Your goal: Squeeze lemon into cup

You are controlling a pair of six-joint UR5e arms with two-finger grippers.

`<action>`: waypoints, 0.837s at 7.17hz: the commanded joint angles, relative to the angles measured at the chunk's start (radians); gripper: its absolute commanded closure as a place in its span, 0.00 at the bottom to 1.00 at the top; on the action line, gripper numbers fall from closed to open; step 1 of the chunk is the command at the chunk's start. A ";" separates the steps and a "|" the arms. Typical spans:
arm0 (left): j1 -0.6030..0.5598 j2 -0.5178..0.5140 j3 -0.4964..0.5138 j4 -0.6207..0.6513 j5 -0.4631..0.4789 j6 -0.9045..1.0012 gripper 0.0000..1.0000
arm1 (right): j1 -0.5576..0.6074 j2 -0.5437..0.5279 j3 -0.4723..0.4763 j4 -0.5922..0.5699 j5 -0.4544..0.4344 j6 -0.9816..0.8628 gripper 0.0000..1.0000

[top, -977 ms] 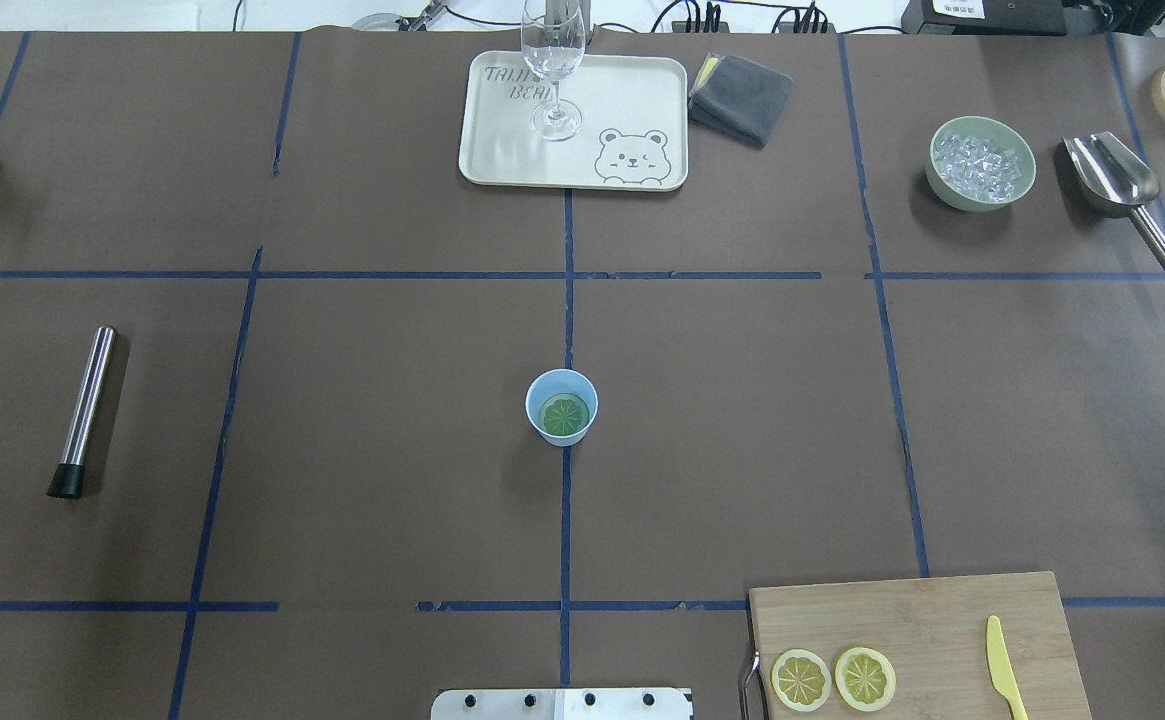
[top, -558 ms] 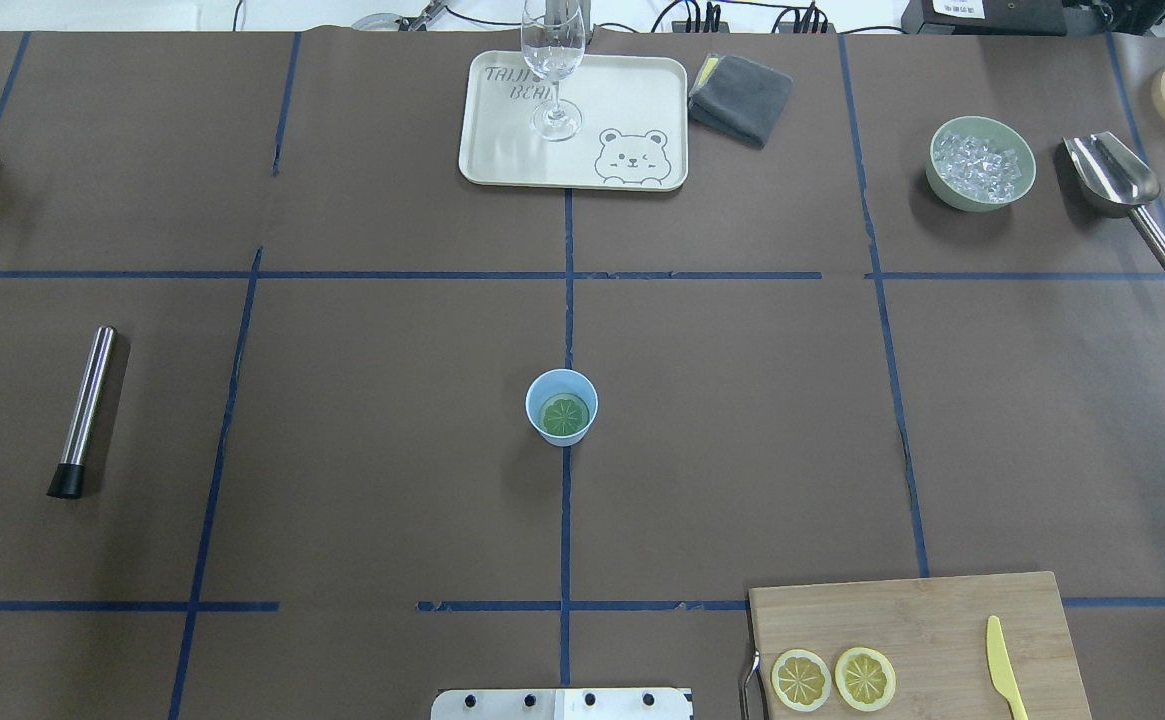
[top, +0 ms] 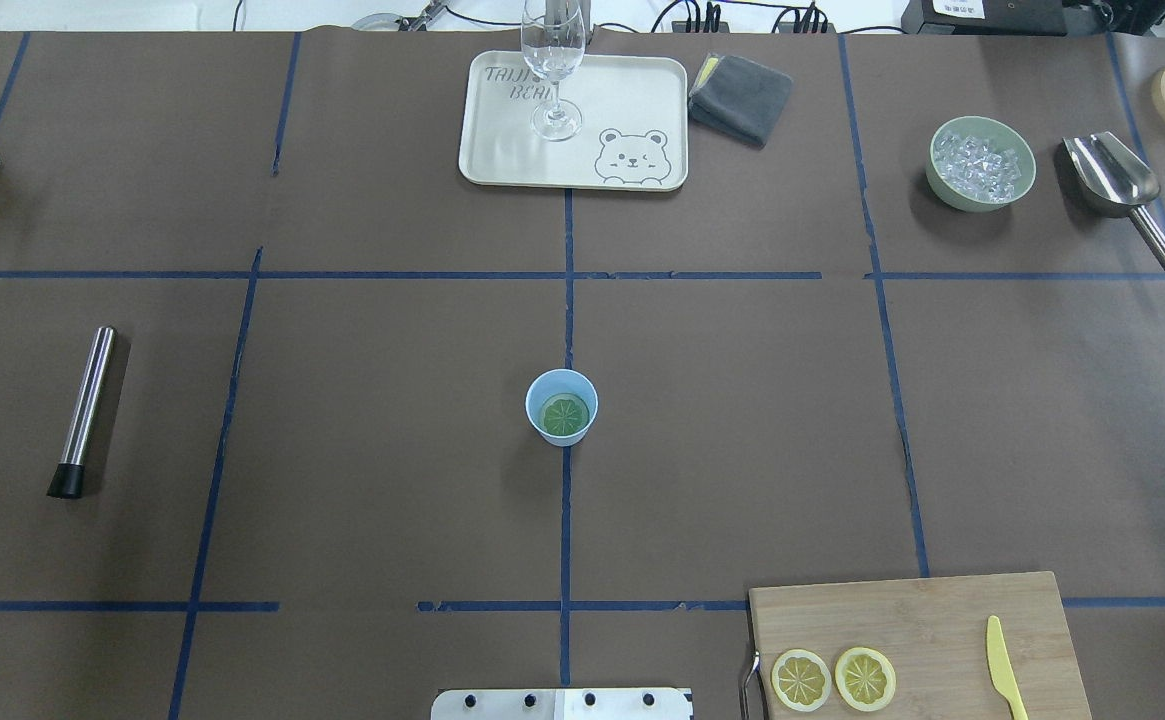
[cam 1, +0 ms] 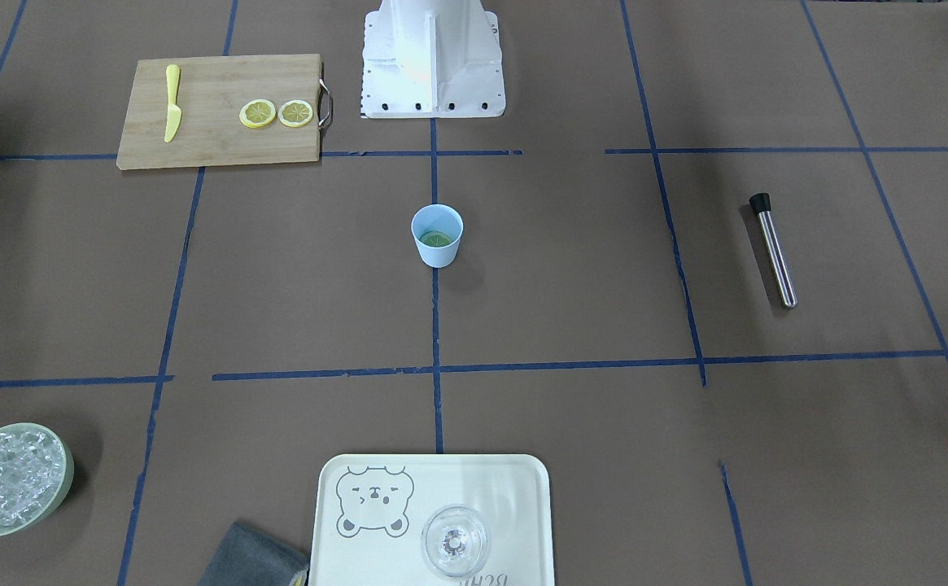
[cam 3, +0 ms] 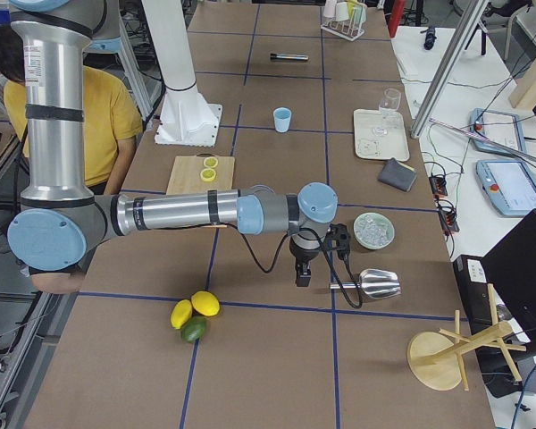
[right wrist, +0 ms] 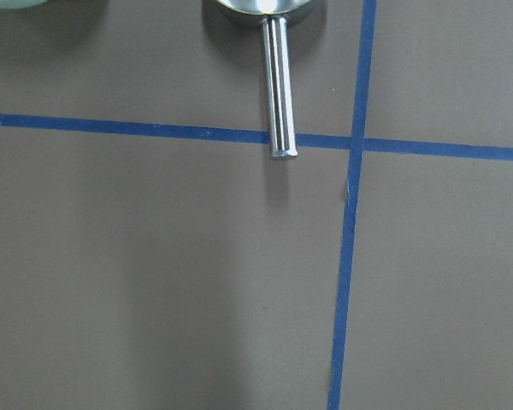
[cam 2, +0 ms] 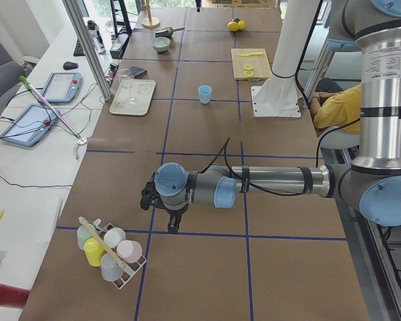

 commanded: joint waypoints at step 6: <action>0.000 0.007 -0.036 -0.003 0.000 0.009 0.00 | 0.008 0.005 0.002 -0.001 -0.005 0.000 0.00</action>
